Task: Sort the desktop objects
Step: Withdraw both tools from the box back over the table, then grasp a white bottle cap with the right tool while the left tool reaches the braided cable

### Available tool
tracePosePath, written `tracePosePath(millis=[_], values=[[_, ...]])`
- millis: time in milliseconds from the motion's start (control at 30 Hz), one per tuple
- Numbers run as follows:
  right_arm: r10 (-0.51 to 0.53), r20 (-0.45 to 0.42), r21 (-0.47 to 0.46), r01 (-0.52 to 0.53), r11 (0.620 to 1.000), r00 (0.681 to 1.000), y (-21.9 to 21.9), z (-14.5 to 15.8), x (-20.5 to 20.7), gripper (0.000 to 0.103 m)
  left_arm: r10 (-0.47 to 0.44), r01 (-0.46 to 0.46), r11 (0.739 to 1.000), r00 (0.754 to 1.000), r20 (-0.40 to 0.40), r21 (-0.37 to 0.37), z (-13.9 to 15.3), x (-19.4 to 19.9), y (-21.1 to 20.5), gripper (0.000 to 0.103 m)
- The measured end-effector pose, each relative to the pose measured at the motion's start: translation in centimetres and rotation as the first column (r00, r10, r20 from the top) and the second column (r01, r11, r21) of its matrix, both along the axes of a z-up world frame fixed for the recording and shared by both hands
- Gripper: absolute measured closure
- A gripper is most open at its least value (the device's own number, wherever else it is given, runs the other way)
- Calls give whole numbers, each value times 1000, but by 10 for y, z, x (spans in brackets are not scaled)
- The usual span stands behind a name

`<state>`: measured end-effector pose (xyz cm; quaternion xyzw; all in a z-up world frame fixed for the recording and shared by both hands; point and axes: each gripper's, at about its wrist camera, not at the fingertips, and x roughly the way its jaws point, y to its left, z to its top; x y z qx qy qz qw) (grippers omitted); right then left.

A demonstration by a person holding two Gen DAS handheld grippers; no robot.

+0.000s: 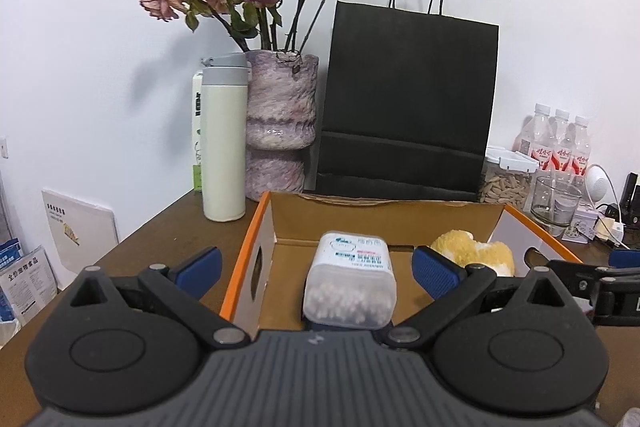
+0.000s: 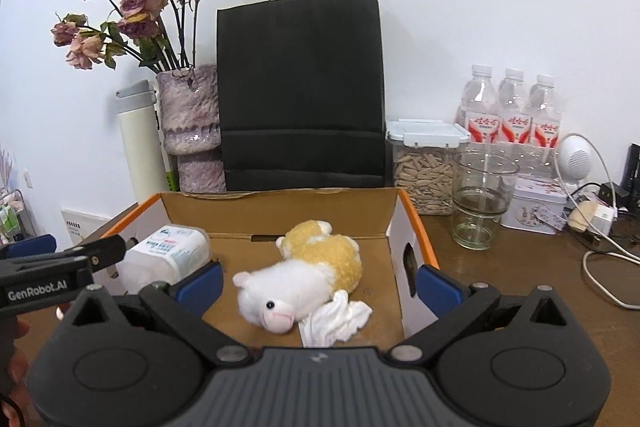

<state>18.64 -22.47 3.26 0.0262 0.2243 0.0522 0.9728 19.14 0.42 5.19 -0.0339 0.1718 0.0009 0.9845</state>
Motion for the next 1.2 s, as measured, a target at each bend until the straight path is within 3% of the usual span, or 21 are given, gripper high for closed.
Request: tracePosePath(millis=[300,633,900,1200], values=[[-24,11,-18,24,1000,1000,-9,3,-43,0,-13,13,1000,1000,-17,-3,0,-38,3,0],[-33,-19,-71,31,997,999,-24,-14,-106,0,-82,82,997,994,-73,-2,-7,-81,3,0],[-44,-81,-110,35,993,996,-38,-36,-144,0,-150,156,988,976,-158,22,-20,-109,-3,0],[-39,-144,-116,22,993,989,-49,-53,-158,0,-212,227,974,936,-280,22,-36,-117,-16,0]])
